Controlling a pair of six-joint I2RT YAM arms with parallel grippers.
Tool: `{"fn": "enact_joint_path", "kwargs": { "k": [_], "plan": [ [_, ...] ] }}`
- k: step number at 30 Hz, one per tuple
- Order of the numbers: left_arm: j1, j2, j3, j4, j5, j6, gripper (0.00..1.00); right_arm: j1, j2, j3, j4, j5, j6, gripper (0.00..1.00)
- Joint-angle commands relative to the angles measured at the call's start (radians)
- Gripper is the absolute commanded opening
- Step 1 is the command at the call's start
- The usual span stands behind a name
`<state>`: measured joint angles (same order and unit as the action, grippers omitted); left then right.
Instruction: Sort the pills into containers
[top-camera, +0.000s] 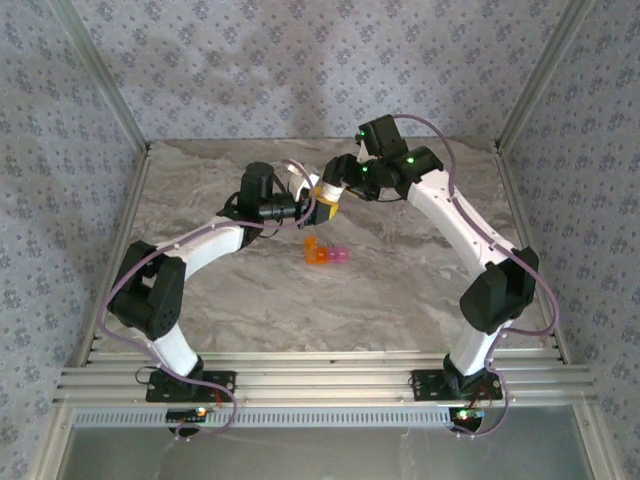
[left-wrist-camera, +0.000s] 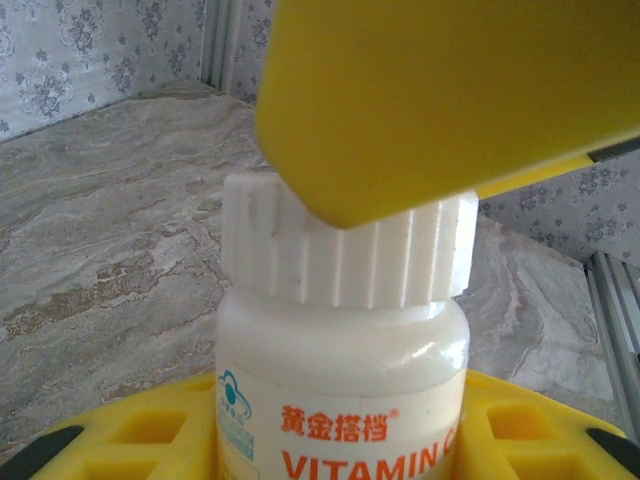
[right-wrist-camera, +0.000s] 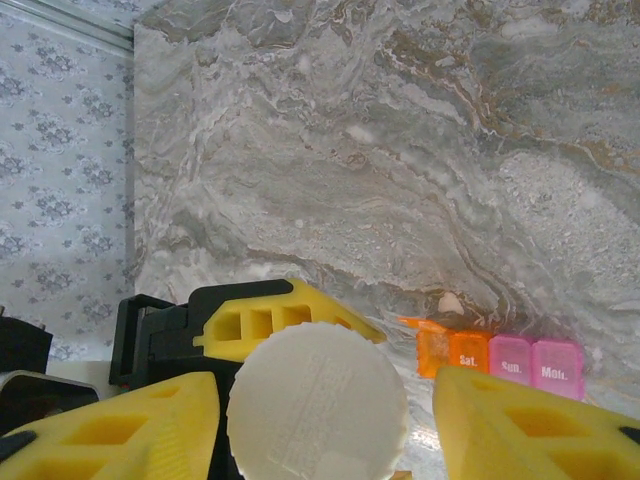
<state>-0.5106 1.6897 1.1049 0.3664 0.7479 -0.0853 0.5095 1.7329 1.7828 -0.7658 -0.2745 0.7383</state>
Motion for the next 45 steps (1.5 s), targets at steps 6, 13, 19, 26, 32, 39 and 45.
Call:
{"fn": "enact_joint_path", "kwargs": {
  "k": [6, 13, 19, 26, 32, 39, 45],
  "plan": [
    [-0.003, 0.014, 0.057, 0.008, 0.021, -0.01, 0.0, 0.009, 0.009, -0.023, 0.017, -0.038, -0.002, 0.54],
    [0.0, 0.024, 0.072, 0.001, 0.032, -0.014, 0.0, 0.003, -0.001, -0.052, 0.042, -0.054, -0.041, 0.38],
    [0.013, 0.027, 0.094, 0.01, 0.082, -0.066, 0.0, -0.027, -0.075, -0.194, 0.265, -0.188, -0.247, 0.37],
    [0.025, 0.029, 0.113, 0.05, 0.138, -0.168, 0.0, -0.116, -0.123, -0.303, 0.439, -0.323, -0.319, 0.49],
    [0.026, 0.013, 0.09, 0.051, 0.106, -0.166, 0.0, -0.157, -0.191, -0.343, 0.48, -0.311, -0.229, 0.71],
    [0.026, -0.008, 0.096, -0.067, 0.109, -0.067, 0.0, -0.158, -0.214, -0.357, 0.463, -0.175, -0.035, 0.71],
    [0.026, -0.004, 0.101, -0.101, 0.109, -0.034, 0.0, -0.131, -0.173, -0.32, 0.388, -0.081, 0.057, 0.72]
  ]
}}
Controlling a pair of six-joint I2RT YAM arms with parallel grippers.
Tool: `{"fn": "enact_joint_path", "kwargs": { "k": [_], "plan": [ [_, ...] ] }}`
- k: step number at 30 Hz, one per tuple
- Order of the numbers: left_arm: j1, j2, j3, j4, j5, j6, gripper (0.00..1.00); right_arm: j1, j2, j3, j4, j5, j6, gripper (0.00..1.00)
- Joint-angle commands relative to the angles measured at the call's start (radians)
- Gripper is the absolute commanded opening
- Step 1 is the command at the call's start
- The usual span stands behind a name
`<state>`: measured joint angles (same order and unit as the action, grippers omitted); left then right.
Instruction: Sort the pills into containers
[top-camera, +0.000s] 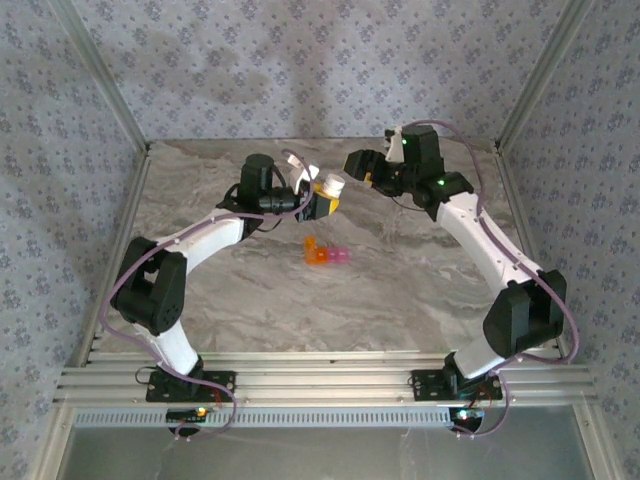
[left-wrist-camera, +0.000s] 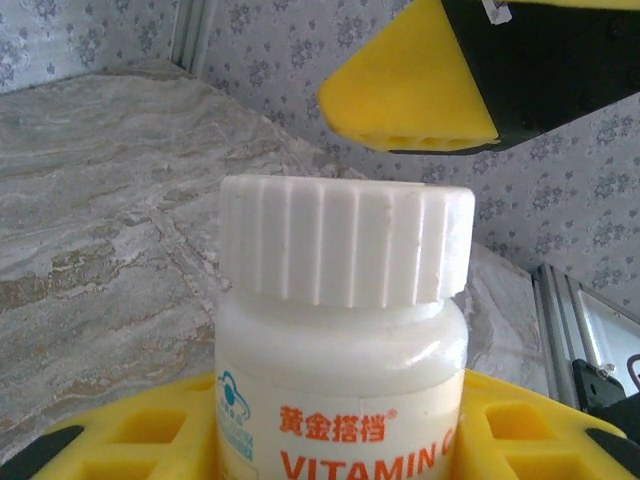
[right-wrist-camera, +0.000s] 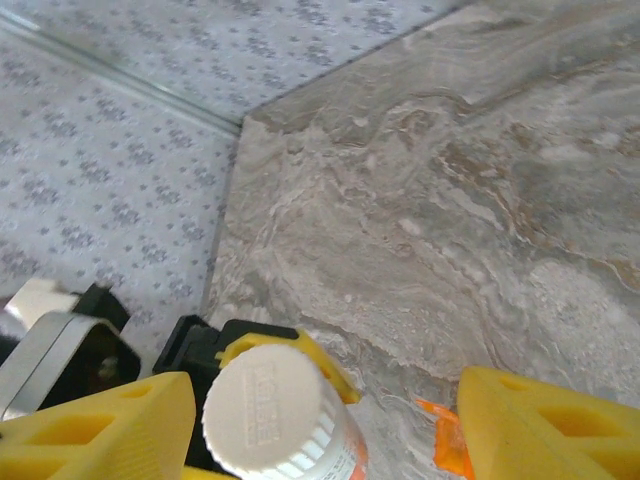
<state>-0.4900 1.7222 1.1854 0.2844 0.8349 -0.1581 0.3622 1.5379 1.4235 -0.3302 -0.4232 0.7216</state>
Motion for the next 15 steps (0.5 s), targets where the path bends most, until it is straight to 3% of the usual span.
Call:
{"fn": "enact_joint_path", "kwargs": {
  "k": [1, 15],
  "plan": [
    [0.005, -0.035, 0.023, -0.019, 0.022, 0.042, 0.0, 0.023, 0.03, 0.048, -0.055, 0.071, 0.071, 0.72],
    [0.005, -0.006, 0.055, -0.038, 0.026, 0.052, 0.0, 0.105, 0.114, 0.127, -0.079, 0.072, 0.039, 0.7]
  ]
}}
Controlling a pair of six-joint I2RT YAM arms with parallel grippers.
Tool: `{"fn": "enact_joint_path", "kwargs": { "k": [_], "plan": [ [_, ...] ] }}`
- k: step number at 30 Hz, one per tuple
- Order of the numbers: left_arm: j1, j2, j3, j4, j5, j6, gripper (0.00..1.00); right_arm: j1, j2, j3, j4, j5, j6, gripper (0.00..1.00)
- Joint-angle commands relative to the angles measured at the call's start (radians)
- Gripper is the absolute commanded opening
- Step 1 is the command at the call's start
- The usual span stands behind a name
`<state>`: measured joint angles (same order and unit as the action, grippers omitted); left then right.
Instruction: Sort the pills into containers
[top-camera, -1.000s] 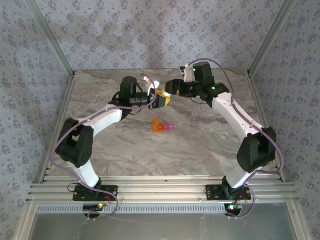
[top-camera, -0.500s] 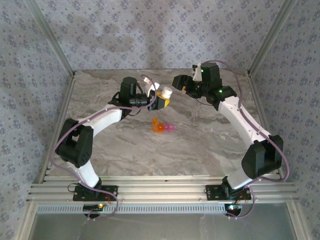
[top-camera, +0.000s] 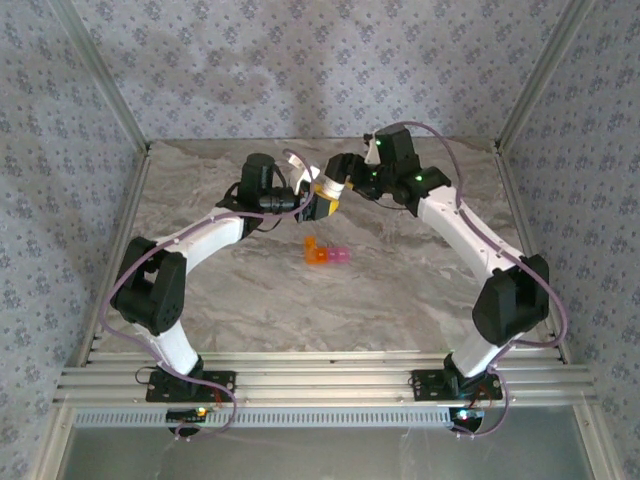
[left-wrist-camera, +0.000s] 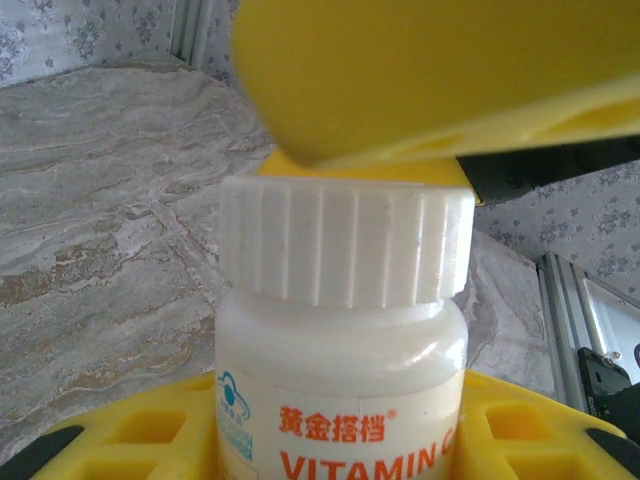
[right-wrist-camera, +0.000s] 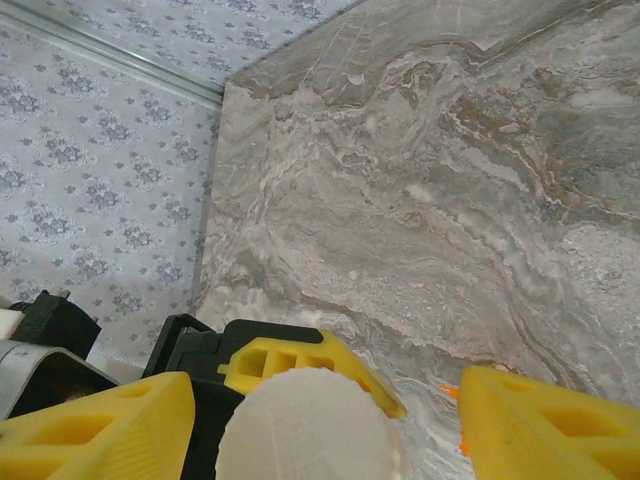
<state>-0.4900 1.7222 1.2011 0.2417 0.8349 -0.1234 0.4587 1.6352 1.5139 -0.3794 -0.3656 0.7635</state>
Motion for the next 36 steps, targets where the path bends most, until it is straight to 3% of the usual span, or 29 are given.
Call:
{"fn": "enact_joint_path", "kwargs": {
  "k": [1, 9, 14, 17, 21, 24, 26, 36],
  "plan": [
    [0.005, -0.004, 0.042, 0.004, 0.027, 0.017, 0.0, 0.011, 0.018, 0.037, -0.029, 0.016, -0.004, 0.68],
    [0.005, 0.007, 0.061, 0.011, 0.027, 0.009, 0.0, 0.008, 0.01, 0.017, -0.032, -0.004, -0.038, 0.4],
    [0.011, 0.012, 0.063, 0.051, 0.039, -0.034, 0.0, -0.019, -0.025, -0.073, 0.087, -0.093, -0.182, 0.36],
    [0.015, 0.011, 0.063, 0.073, 0.056, -0.064, 0.0, -0.039, -0.046, -0.149, 0.225, -0.198, -0.249, 0.38],
    [0.018, 0.011, 0.061, 0.092, 0.067, -0.086, 0.0, -0.062, -0.039, -0.153, 0.216, -0.238, -0.297, 0.43],
    [0.018, 0.008, 0.061, 0.09, 0.067, -0.087, 0.0, -0.085, -0.046, -0.168, 0.197, -0.238, -0.299, 0.61],
    [0.02, 0.007, 0.055, 0.087, 0.064, -0.084, 0.0, -0.099, -0.066, -0.192, 0.196, -0.231, -0.292, 0.66],
    [0.022, 0.01, 0.054, 0.071, 0.061, -0.067, 0.0, -0.126, -0.19, -0.291, 0.276, -0.262, -0.2, 0.74]
  ]
}}
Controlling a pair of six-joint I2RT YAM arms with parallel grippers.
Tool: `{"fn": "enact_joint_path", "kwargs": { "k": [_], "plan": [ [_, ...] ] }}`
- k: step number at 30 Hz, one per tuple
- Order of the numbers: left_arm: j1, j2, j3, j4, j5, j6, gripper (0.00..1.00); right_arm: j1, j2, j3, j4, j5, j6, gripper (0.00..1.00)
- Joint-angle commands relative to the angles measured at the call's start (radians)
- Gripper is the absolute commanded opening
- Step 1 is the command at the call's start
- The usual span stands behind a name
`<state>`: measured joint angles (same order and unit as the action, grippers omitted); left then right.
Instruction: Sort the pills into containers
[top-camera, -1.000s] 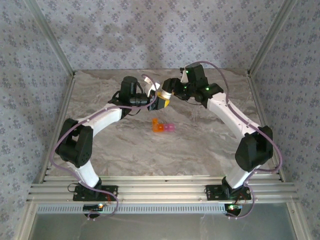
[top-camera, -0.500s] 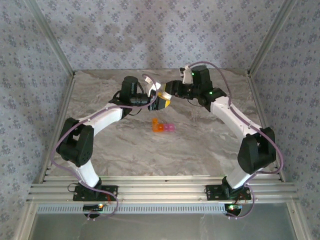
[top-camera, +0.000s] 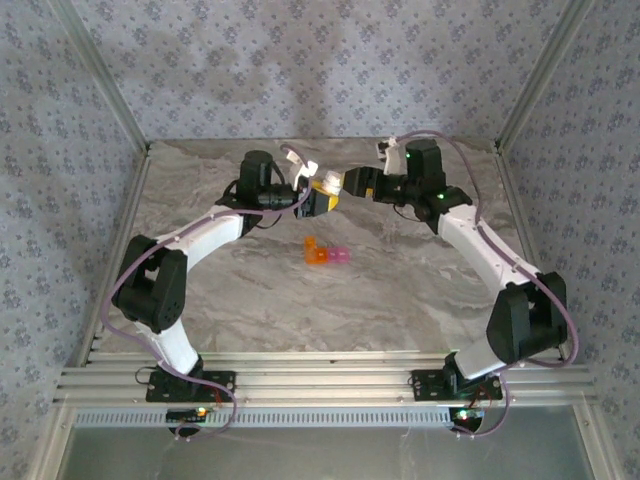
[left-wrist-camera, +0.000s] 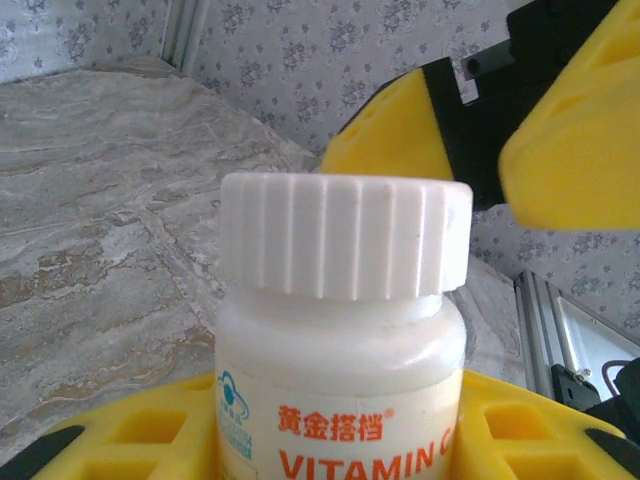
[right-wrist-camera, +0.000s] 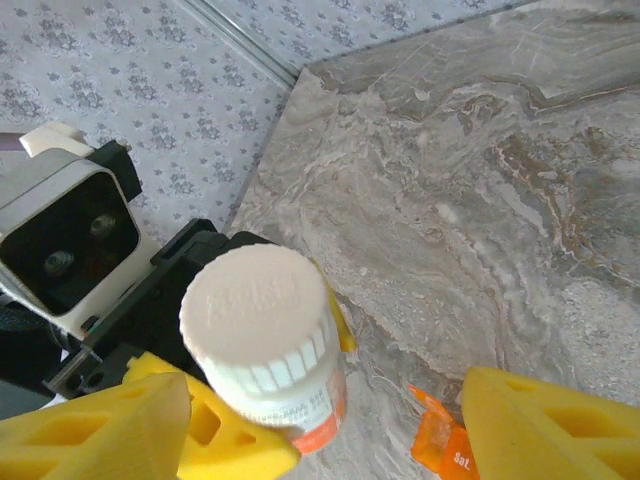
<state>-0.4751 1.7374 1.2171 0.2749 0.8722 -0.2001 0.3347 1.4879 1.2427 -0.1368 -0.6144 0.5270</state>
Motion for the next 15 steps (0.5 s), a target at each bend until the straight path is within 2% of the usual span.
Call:
{"fn": "enact_joint_path", "kwargs": {
  "k": [1, 7, 15],
  "plan": [
    [0.007, -0.004, 0.039, 0.036, 0.024, 0.012, 0.0, -0.004, -0.049, -0.024, 0.042, -0.012, 0.052, 0.74],
    [0.006, -0.004, 0.04, 0.023, 0.024, 0.025, 0.0, -0.004, -0.044, 0.007, 0.035, 0.055, 0.16, 0.73],
    [0.007, -0.001, 0.042, 0.014, 0.023, 0.034, 0.0, 0.025, 0.04, 0.175, -0.16, 0.181, 0.22, 0.73]
  ]
}}
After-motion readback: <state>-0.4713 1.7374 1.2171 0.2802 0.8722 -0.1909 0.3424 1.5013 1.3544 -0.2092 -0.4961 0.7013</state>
